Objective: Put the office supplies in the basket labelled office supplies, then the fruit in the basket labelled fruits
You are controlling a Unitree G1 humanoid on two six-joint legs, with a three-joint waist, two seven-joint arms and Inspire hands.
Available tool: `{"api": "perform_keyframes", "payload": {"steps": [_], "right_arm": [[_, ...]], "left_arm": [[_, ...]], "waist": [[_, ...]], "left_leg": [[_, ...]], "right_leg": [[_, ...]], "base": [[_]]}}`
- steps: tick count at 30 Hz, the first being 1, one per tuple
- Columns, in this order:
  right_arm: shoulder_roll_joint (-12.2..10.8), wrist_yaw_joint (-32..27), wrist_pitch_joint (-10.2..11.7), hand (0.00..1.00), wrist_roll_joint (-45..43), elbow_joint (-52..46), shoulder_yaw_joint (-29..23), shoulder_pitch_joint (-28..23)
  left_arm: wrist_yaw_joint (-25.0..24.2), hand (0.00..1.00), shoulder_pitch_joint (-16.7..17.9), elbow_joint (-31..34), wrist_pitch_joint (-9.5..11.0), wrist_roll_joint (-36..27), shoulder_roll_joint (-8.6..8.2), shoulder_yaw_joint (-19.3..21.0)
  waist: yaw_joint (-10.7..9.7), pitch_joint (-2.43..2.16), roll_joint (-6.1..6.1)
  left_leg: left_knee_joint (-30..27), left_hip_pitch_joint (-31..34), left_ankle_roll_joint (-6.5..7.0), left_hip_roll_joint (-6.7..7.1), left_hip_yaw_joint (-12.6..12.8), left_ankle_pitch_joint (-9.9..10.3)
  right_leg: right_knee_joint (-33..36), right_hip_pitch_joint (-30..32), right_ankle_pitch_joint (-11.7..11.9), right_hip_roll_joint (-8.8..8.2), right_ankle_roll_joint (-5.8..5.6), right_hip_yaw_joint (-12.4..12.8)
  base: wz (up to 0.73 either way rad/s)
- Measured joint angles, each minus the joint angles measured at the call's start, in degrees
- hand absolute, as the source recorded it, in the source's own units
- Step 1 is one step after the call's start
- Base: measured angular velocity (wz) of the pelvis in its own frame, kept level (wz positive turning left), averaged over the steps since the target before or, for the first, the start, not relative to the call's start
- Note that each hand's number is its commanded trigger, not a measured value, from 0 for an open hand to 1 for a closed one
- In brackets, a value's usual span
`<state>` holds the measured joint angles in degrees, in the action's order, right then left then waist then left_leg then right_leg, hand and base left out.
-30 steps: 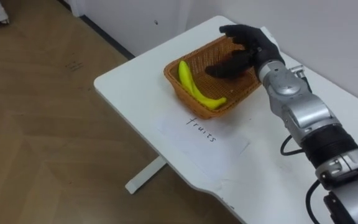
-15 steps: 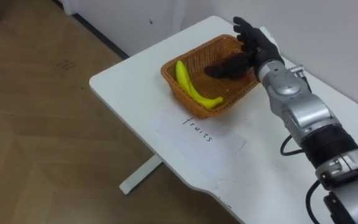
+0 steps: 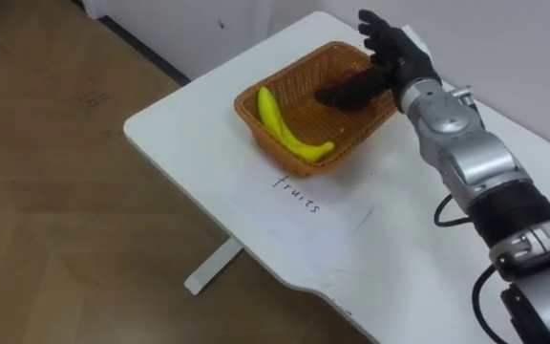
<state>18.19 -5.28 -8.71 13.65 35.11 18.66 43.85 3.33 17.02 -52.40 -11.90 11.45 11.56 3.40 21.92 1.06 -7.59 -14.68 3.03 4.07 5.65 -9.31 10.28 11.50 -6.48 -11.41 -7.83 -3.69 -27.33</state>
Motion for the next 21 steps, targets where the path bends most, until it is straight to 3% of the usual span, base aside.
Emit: {"api": "perform_keyframes", "payload": {"steps": [7, 11, 13, 15, 19, 21], "right_arm": [[0.9, 0.0, 0.6, 0.0, -0.9, -3.7, -2.4, 0.0], [3.7, -0.8, 1.4, 0.0, -0.8, -9.0, -2.8, 0.0], [4.9, -1.2, 1.7, 0.0, -0.7, -9.6, -3.4, 0.0], [6.0, -1.2, 1.7, 0.0, -0.8, -9.9, -5.5, 0.0], [8.2, -1.6, 1.7, 0.0, 0.0, -14.1, -7.1, -0.1], [10.1, -1.6, 1.7, 0.0, 0.3, -17.4, -8.0, -0.1]], "left_arm": [[1.1, 0.0, -2.4, -0.4, 0.0, 0.1, -0.06, 1.0], [1.6, 0.0, -2.9, -0.4, 0.7, 0.1, 0.05, 1.1], [1.6, 0.0, -3.4, -0.4, 0.8, 0.1, 0.05, 1.1], [1.8, 0.0, -4.0, -0.5, 1.1, 0.1, 0.05, 1.2], [2.8, 0.0, -4.1, -0.4, 1.4, -0.8, 0.03, 1.2], [2.8, 0.0, -4.1, -0.4, 1.6, -0.7, 0.05, 1.3]], "waist": [[-3.3, -0.23, 1.35], [-6.1, -0.79, 2.48], [-6.8, -0.88, 2.47], [-9.1, -1.11, 2.04], [-11.0, -1.15, 1.84], [-13.0, -1.21, 1.58]], "left_leg": [[0.9, -0.7, 0.06, -0.59, 3.2, 0.0], [2.0, -2.6, 0.06, -1.04, 5.4, 0.0], [2.7, -3.6, 0.06, -1.32, 6.0, 0.0], [3.0, -3.7, 0.05, -1.4, 6.1, 0.0], [3.8, -4.8, 0.04, -1.83, 7.8, 0.0], [4.0, -5.0, 0.03, -1.97, 7.9, 0.0]], "right_leg": [[-0.9, 0.7, 0.0, 0.35, -0.04, 5.2], [-0.8, 0.2, 0.1, 0.45, -0.06, 7.0], [-0.8, -0.1, 0.0, 0.61, -0.06, 8.1], [-0.8, -0.1, 0.1, 0.74, -0.04, 8.4], [-0.7, 0.0, 0.1, 0.98, 0.02, 9.8], [-0.8, 0.1, 0.1, 1.16, 0.03, 10.0]], "base": [[-0.23], [-0.26], [-0.24], [-0.06], [-0.22], [-0.08]]}}
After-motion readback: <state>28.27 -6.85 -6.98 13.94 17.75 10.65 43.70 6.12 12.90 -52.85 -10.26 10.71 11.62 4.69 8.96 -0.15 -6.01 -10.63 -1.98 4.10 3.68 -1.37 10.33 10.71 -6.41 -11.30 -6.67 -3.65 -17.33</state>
